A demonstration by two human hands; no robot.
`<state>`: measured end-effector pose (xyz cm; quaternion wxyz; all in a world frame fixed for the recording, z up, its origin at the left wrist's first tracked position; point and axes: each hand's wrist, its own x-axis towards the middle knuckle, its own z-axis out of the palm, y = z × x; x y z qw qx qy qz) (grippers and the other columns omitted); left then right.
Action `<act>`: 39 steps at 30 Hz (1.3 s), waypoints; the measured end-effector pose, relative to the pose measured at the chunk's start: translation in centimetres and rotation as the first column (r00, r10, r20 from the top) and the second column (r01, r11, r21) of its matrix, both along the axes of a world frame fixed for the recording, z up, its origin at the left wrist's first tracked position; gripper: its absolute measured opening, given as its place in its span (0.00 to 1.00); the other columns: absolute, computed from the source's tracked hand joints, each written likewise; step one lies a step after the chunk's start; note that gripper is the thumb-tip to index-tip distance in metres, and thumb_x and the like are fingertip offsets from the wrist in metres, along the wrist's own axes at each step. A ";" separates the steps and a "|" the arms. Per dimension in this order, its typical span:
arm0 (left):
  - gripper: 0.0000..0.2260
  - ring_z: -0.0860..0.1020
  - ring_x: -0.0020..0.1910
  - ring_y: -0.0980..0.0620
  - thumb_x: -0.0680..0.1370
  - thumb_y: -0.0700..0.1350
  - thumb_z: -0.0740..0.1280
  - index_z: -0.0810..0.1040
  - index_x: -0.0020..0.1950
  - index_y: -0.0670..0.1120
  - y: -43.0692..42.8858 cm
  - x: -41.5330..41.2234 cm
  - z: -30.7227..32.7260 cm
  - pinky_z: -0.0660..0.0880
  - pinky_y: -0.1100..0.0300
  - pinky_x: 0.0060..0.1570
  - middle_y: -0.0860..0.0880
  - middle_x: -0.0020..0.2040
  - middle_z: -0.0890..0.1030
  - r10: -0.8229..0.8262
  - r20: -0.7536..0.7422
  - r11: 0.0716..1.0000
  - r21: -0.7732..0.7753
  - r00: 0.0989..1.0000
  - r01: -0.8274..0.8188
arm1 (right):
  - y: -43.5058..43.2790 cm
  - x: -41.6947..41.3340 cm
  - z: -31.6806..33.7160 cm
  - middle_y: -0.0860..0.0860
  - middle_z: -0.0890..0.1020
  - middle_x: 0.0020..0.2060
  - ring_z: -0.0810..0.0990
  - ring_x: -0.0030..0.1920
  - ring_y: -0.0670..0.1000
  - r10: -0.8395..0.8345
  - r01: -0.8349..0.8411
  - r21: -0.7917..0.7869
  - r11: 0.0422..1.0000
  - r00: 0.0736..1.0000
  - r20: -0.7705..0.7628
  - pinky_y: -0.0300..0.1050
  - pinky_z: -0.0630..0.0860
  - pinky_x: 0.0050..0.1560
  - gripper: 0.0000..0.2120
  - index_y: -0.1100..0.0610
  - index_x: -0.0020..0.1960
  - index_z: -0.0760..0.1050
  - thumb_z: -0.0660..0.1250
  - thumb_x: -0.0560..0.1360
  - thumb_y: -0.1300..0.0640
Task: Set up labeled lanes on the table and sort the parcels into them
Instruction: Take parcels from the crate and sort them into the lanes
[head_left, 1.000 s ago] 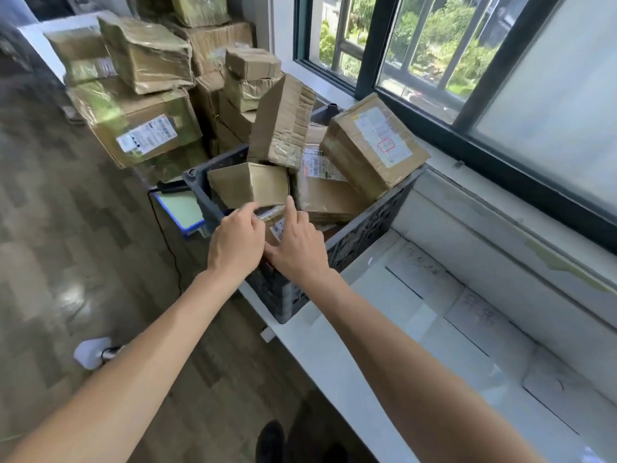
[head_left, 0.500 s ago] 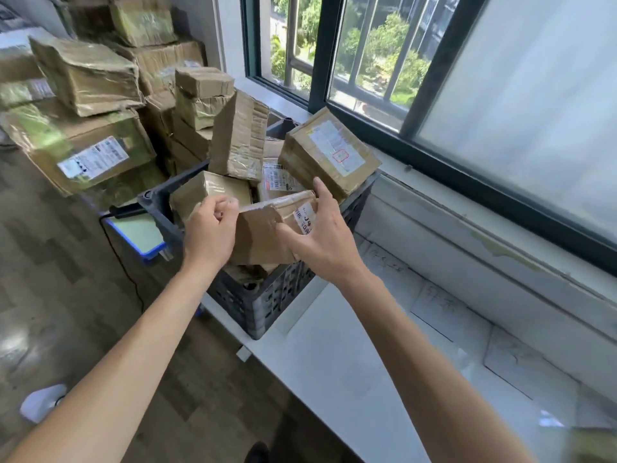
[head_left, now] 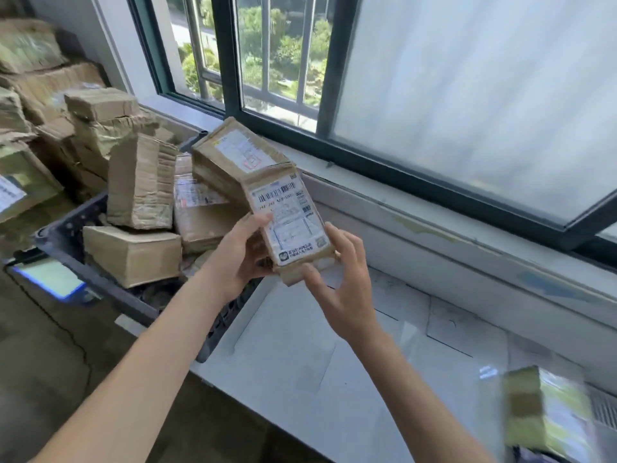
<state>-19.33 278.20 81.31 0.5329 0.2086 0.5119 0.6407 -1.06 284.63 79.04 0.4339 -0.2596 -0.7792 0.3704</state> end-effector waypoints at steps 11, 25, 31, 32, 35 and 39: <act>0.30 0.82 0.59 0.47 0.74 0.53 0.74 0.69 0.74 0.56 1.5 3.6 -1.2 0.81 0.52 0.47 0.48 0.61 0.83 -0.197 -0.192 0.980 -0.036 0.961 0.194 | 2.7 5.3 -0.5 0.49 0.83 0.56 0.82 0.55 0.45 0.053 -0.110 -0.744 0.659 0.994 -0.101 0.43 0.78 0.50 0.24 0.55 0.59 0.73 0.69 0.70 0.41; 0.26 0.82 0.58 0.48 0.74 0.54 0.73 0.73 0.71 0.55 1.5 4.6 -0.7 0.80 0.51 0.49 0.50 0.60 0.83 -0.230 -0.216 0.973 -0.068 0.949 0.221 | 0.9 6.3 -0.2 0.53 0.82 0.60 0.82 0.58 0.49 -0.059 -0.055 -0.756 0.652 0.991 -0.123 0.45 0.81 0.51 0.20 0.54 0.60 0.73 0.69 0.73 0.46; 0.19 0.83 0.57 0.48 0.76 0.55 0.69 0.78 0.67 0.56 2.2 5.9 -0.5 0.77 0.47 0.52 0.50 0.57 0.85 -0.229 -0.284 0.972 -0.124 0.931 0.202 | 0.1 7.3 -0.5 0.48 0.80 0.62 0.81 0.61 0.47 -0.108 -0.013 -0.771 0.636 0.988 -0.106 0.45 0.81 0.57 0.18 0.50 0.65 0.72 0.69 0.78 0.49; 0.17 0.83 0.57 0.48 0.77 0.55 0.69 0.78 0.66 0.56 2.4 6.3 -0.6 0.77 0.47 0.51 0.50 0.57 0.85 -0.228 -0.286 0.971 -0.138 0.931 0.196 | 0.1 7.6 -0.7 0.48 0.81 0.62 0.81 0.61 0.46 -0.114 -0.004 -0.772 0.635 0.988 -0.099 0.43 0.80 0.56 0.17 0.50 0.66 0.72 0.68 0.79 0.50; 0.13 0.82 0.56 0.48 0.80 0.54 0.66 0.80 0.63 0.55 3.2 7.7 -1.4 0.79 0.51 0.45 0.51 0.55 0.86 -0.229 -0.294 0.964 -0.202 0.928 0.174 | 0.3 8.5 -1.3 0.47 0.82 0.62 0.81 0.61 0.45 -0.152 0.055 -0.764 0.643 0.987 -0.057 0.44 0.81 0.57 0.20 0.53 0.70 0.73 0.67 0.80 0.50; 0.09 0.84 0.51 0.52 0.81 0.51 0.66 0.83 0.57 0.52 4.6 10.3 -3.9 0.81 0.54 0.39 0.53 0.49 0.87 -0.216 -0.325 0.956 -0.261 0.921 0.132 | 0.1 10.5 -3.4 0.46 0.83 0.60 0.82 0.57 0.42 -0.238 0.147 -0.776 0.614 0.971 -0.005 0.42 0.83 0.49 0.18 0.53 0.70 0.75 0.67 0.81 0.54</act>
